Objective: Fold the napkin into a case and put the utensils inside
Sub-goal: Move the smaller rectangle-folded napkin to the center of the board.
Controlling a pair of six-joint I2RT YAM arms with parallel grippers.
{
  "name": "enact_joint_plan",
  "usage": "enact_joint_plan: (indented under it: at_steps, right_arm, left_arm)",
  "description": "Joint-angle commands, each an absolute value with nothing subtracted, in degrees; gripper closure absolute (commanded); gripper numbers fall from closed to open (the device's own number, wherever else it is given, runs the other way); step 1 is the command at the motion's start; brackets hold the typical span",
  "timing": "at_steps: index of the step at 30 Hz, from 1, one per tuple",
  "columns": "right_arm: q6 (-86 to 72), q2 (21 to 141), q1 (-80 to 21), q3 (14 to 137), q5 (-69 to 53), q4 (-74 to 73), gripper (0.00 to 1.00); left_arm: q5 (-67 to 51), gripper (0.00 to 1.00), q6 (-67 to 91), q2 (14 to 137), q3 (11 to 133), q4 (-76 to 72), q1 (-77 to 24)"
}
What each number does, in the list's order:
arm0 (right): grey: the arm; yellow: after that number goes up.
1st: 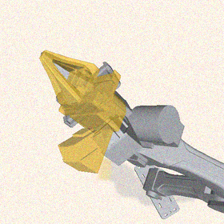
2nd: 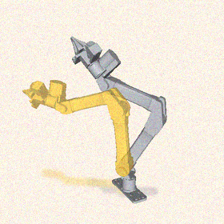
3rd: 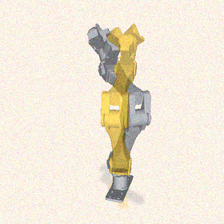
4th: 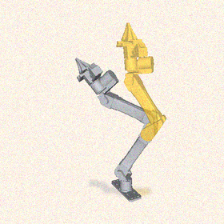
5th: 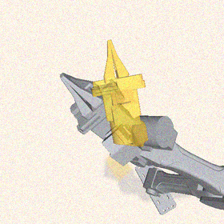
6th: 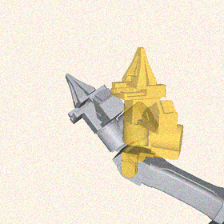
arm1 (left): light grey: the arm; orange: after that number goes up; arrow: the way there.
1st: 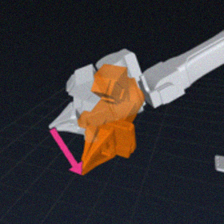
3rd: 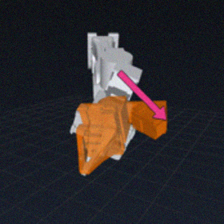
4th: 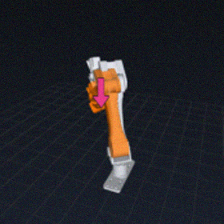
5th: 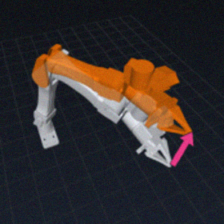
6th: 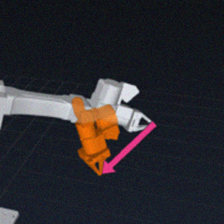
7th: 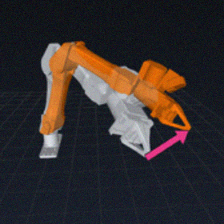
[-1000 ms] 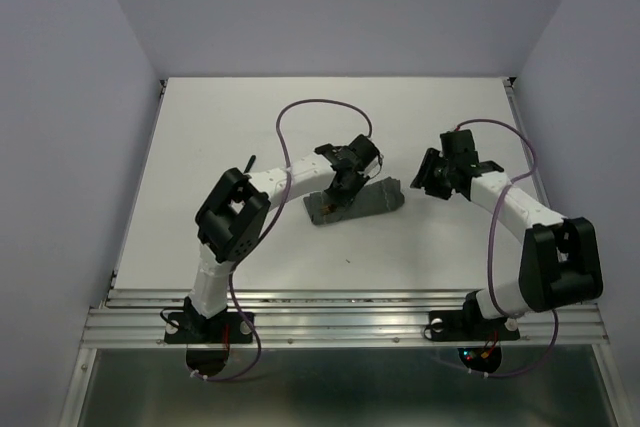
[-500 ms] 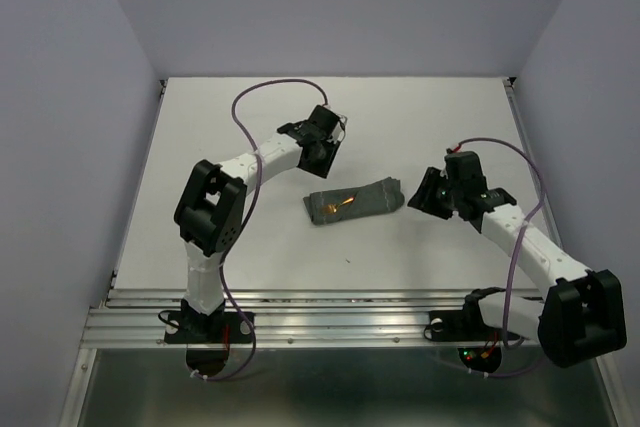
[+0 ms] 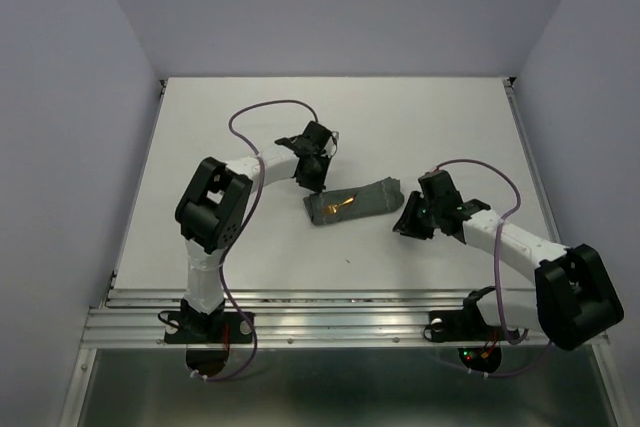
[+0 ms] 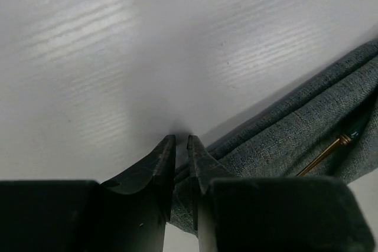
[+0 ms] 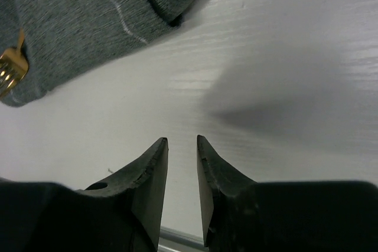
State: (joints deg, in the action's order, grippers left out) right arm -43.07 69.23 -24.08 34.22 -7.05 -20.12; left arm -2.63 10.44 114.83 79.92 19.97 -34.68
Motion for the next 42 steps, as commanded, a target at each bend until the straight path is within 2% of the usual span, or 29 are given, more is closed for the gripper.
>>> enact_joint_plan:
  at_steps: [1, 12, 18, 25, 33, 42]
  right_arm:
    - [-44.83, 74.87, -24.35, 36.99, -3.61, -14.86, 0.68]
    - [-41.14, 91.92, -24.35, 50.43, 2.11, -14.41, 0.68]
    - [-38.5, 96.68, -22.5, 56.59, 1.84, -15.46, 0.68]
    - [-37.62, 90.98, -21.97, 53.01, 3.95, -17.05, 0.66]
    - [-39.11, 81.66, -21.97, 44.66, 4.31, -18.98, 0.63]
    - [-39.02, 76.29, -21.97, 42.8, 4.31, -21.71, 0.61]
  left_arm:
    - [-9.66, 0.75, 14.49, 109.7, 72.87, 18.99, -34.72]
    - [-9.67, 0.74, 21.26, 99.59, 61.53, 17.58, -40.51]
    - [-3.96, 0.7, 22.06, 93.61, 62.31, 23.01, -40.52]
    - [-0.62, 0.66, 24.34, 91.23, 68.81, 27.59, -42.62]
    - [4.4, 0.63, 28.39, 103.09, 80.32, 31.55, -49.91]
    - [3.34, 0.63, 27.69, 109.07, 84.11, 31.64, -53.26]
